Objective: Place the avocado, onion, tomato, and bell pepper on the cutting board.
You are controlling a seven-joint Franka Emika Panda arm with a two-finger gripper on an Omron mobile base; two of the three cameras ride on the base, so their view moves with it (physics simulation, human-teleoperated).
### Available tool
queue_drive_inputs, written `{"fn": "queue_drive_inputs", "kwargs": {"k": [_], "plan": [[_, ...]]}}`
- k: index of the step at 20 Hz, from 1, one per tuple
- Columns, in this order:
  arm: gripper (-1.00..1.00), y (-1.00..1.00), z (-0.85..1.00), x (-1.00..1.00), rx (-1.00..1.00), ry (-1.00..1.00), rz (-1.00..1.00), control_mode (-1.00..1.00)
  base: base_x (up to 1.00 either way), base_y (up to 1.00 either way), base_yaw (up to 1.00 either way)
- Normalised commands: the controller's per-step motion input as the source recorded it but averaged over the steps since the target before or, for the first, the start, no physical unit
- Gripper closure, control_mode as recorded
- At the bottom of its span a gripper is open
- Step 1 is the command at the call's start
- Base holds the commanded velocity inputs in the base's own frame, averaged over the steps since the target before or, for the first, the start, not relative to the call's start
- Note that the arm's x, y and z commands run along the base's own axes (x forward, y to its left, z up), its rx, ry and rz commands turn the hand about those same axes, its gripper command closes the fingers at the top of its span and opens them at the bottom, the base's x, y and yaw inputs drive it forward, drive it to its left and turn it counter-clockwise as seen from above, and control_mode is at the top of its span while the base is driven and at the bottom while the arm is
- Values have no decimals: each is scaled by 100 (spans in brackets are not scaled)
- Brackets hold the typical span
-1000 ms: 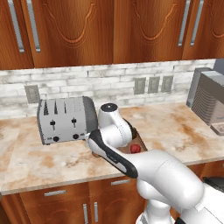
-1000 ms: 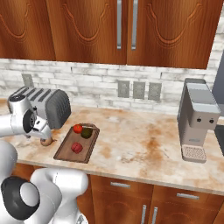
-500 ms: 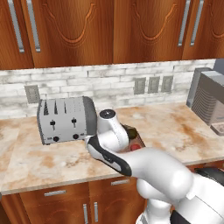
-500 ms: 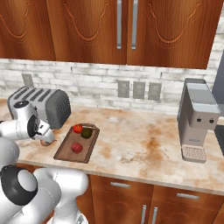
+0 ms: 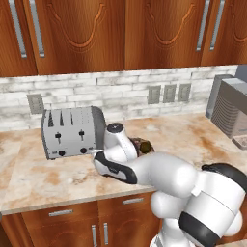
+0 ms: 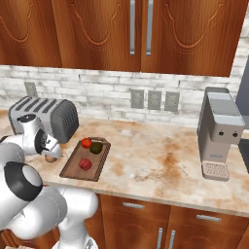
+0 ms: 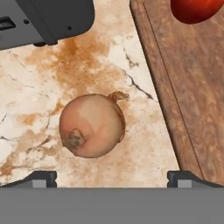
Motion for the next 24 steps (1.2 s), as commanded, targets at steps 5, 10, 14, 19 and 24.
{"fn": "queue_drive_inputs", "kwargs": {"k": [5,10,14,19,24], "plan": [[-100,25,-21,23,0,0,-6,-100,0,0,0],[-100,10,-20,23,0,0,-7,-100,0,0,0],[-100,0,-19,20,0,0,-8,-100,0,0,0],[-100,0,-17,6,0,2,-8,-100,0,0,0],[-100,0,-21,6,0,3,-8,-100,0,0,0]]}}
